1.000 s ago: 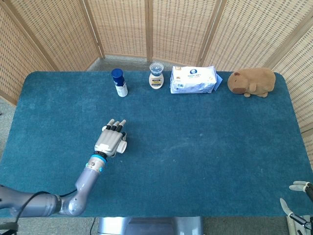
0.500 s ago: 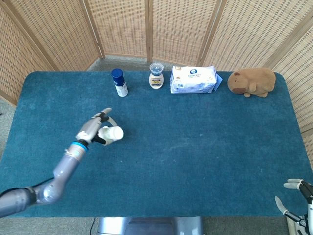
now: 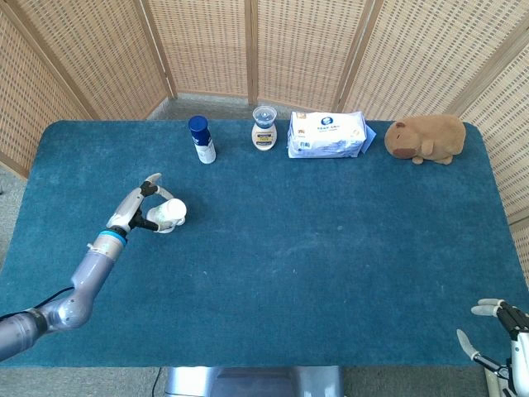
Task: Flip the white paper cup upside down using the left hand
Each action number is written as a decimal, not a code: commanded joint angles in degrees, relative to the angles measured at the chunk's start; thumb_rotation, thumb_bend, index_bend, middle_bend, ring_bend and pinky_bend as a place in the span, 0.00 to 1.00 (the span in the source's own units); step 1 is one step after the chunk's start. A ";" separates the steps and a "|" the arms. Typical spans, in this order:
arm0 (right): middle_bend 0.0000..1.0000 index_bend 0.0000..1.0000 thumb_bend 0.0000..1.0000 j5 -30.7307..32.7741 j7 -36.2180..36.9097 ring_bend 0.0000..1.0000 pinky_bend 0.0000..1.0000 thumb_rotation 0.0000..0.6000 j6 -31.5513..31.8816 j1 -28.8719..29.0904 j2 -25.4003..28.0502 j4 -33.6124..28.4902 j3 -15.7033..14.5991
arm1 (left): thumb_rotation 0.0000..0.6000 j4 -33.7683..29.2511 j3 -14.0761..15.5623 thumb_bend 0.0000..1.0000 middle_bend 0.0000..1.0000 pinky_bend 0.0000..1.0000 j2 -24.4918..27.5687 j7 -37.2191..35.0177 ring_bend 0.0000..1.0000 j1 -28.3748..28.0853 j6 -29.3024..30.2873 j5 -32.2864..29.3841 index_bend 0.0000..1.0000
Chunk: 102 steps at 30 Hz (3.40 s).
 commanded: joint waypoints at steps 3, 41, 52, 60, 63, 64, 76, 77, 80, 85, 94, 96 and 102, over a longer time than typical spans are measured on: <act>0.37 0.43 0.32 0.41 -0.19 0.36 0.37 0.72 0.06 -0.26 0.33 -0.20 -0.07 | 1.00 4.46 -1.95 0.23 0.01 0.01 -3.67 -5.96 0.00 -0.03 -1.71 3.55 0.52; 0.39 0.43 0.32 -0.88 -2.65 0.36 0.37 0.72 1.19 -0.83 1.50 -2.91 -0.48 | 1.00 12.94 1.46 0.16 0.01 0.01 -6.98 -6.63 0.00 -2.70 -6.40 8.03 0.06; 0.39 0.43 0.32 -1.67 -2.42 0.36 0.37 0.72 1.83 -0.99 1.83 -3.35 -0.61 | 1.00 5.34 1.42 0.12 0.00 0.01 -0.56 -2.33 0.00 -1.45 -2.08 7.69 0.00; 0.39 0.43 0.32 -1.32 -3.37 0.36 0.36 0.72 0.08 0.11 2.40 -4.21 -0.23 | 1.00 -8.33 5.32 0.13 0.00 0.01 10.01 5.94 0.00 2.38 3.57 9.27 0.00; 0.39 0.43 0.32 -1.08 -4.24 0.36 0.36 0.72 -1.19 0.75 2.47 -4.85 -0.18 | 1.00 -14.37 7.87 0.16 0.00 0.01 13.22 10.51 0.00 5.39 9.38 10.91 0.00; 0.39 0.43 0.32 -1.05 -4.37 0.36 0.36 0.72 -1.49 0.94 2.39 -4.97 -0.15 | 1.00 -15.93 8.58 0.17 0.00 0.01 13.85 11.80 0.00 6.36 11.39 11.53 0.00; 0.39 0.43 0.32 -2.59 -6.71 0.36 0.36 0.72 -4.51 3.27 1.33 -5.29 -0.48 | 1.00 -29.41 20.18 0.19 0.00 0.01 19.10 19.38 0.00 19.97 30.89 27.89 0.00; 0.39 0.43 0.32 -2.82 -6.93 0.36 0.36 0.72 -4.73 3.42 1.17 -5.28 -0.61 | 1.00 -30.29 21.85 0.19 0.00 0.01 19.36 20.21 0.00 21.56 32.58 29.97 0.00; 0.39 0.43 0.32 -3.41 -7.63 0.36 0.36 0.72 -5.38 3.87 0.80 -5.29 -0.92 | 1.00 -32.35 26.04 0.18 0.00 0.01 20.29 21.53 0.00 25.33 35.87 34.50 0.00; 0.39 0.43 0.32 -5.00 -9.67 0.36 0.36 0.72 -6.47 4.64 0.54 -5.94 -1.73 | 1.00 -32.46 31.60 0.19 0.00 0.01 21.38 20.88 0.00 32.01 43.01 42.60 0.00; 0.39 0.43 0.32 -5.86 -12.13 0.36 0.36 0.72 -8.08 5.52 0.09 -7.46 -2.56 | 1.00 -29.23 35.61 0.18 0.00 0.01 20.70 22.13 0.00 40.64 52.82 50.88 0.00; 0.39 0.43 0.32 -5.70 -12.09 0.36 0.36 0.72 -8.17 5.62 0.08 -7.41 -2.52 | 1.00 -29.11 35.89 0.18 0.00 0.01 20.66 22.58 0.00 41.43 53.42 51.55 0.00; 0.39 0.43 0.32 -5.26 -11.20 0.36 0.36 0.72 -8.04 5.85 -0.33 -6.67 -2.44 | 1.00 -29.47 34.94 0.18 0.00 0.01 20.03 22.56 0.00 42.57 54.29 52.93 0.00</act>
